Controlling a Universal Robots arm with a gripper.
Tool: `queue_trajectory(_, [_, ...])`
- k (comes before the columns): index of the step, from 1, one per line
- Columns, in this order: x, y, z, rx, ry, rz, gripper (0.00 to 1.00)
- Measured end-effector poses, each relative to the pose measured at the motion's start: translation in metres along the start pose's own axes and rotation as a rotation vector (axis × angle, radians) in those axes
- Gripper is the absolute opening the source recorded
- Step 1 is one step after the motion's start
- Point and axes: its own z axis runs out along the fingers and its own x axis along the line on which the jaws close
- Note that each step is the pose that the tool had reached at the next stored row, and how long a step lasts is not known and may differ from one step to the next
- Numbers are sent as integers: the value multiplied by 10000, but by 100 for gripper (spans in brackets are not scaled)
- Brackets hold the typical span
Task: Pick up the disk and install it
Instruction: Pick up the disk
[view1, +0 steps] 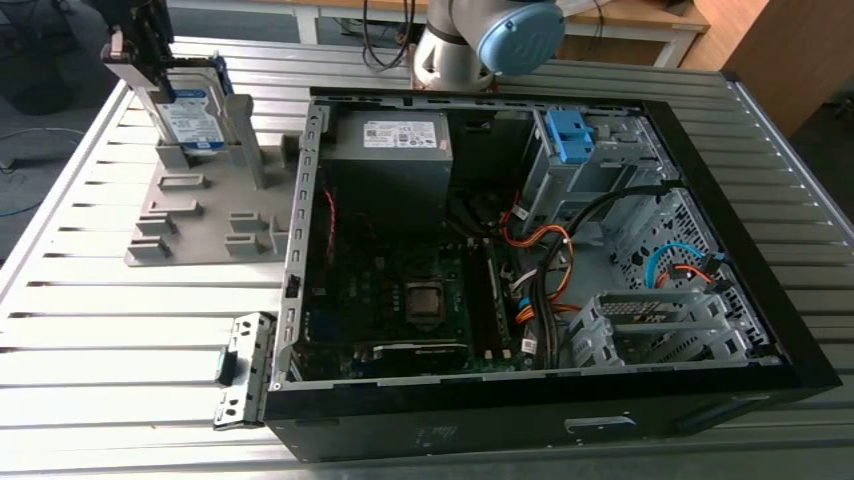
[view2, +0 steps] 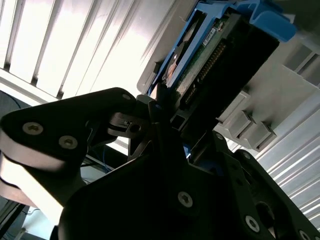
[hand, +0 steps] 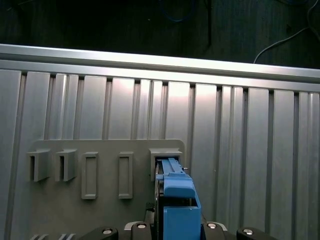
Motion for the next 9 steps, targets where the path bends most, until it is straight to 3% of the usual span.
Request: queue_trajectory(9, [-3,1,-46,0,-2,0,36])
